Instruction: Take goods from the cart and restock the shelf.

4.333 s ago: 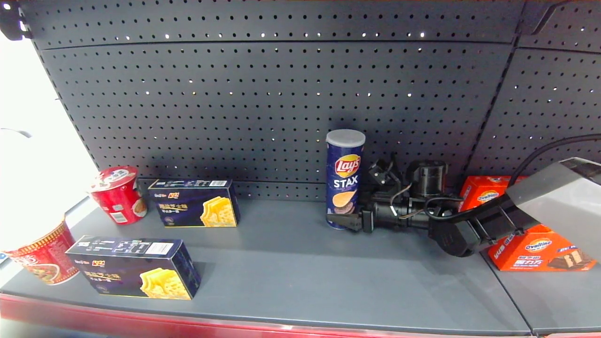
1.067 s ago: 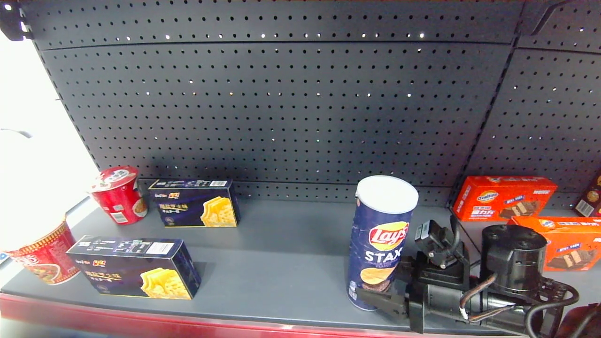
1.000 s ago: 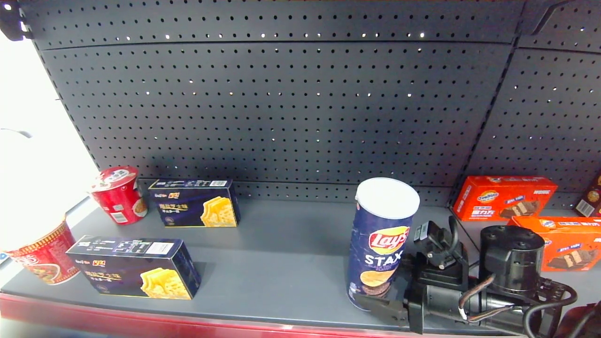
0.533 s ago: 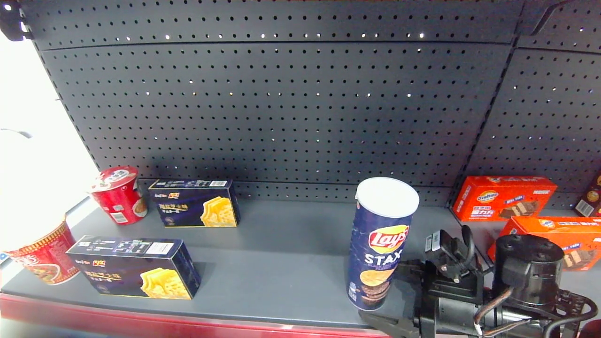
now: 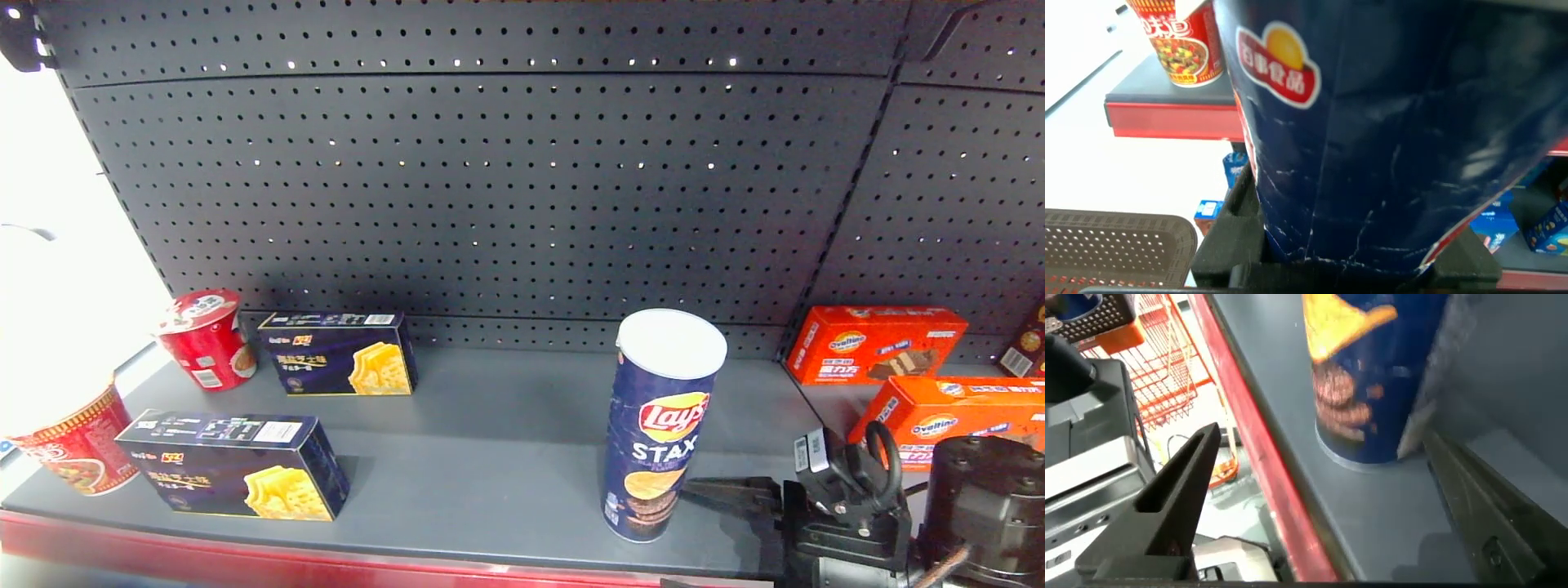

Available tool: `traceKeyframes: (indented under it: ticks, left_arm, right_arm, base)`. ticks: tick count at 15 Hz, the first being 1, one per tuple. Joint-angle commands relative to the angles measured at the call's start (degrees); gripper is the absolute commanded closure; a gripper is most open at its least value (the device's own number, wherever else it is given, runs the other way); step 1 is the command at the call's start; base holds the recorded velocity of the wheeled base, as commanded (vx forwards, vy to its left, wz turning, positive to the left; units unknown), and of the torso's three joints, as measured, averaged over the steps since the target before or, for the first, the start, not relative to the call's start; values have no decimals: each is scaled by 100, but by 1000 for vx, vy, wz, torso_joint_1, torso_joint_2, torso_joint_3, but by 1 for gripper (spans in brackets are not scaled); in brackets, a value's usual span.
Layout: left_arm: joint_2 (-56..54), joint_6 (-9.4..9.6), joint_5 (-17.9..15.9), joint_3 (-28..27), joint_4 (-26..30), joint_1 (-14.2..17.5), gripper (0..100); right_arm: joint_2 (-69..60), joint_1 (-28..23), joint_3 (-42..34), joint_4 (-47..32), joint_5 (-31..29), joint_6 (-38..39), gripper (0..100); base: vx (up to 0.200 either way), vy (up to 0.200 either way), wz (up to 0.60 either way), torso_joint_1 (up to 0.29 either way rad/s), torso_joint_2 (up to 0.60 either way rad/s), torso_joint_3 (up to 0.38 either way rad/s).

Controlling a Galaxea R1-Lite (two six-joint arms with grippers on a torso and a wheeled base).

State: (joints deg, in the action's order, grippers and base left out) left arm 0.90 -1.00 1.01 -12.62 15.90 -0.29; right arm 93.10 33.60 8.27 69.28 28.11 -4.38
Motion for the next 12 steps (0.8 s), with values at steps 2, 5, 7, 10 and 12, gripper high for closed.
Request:
traceKeyframes:
  ticks: [2, 5, 7, 10, 12]
  left_arm:
    - [-2, -6, 4, 49, 1, 3, 100]
    - [-2, -14, 4, 119, -87, 3, 100]
    - [-2, -181, 92, 471, -799, -6, 100]
    - [-2, -190, 198, 585, -1010, 3, 100]
    - [-2, -164, 294, 585, -1080, 3, 100]
  right_arm:
    - [-1004, -363, -431, -46, -43, -11, 0]
    - [-1549, -609, -545, -90, -429, -11, 0]
    - [-2121, -714, -642, -134, -781, -11, 0]
    - [-2894, -1409, -827, -178, -807, 25, 0]
    - [-3676, -1576, -818, -609, -842, 165, 0]
  base:
    - [0, 0, 0, 0, 0, 0]
    - [0, 0, 0, 0, 0, 0]
    - [0, 0, 0, 0, 0, 0]
    - [0, 0, 0, 0, 0, 0]
    - [0, 0, 0, 0, 0, 0]
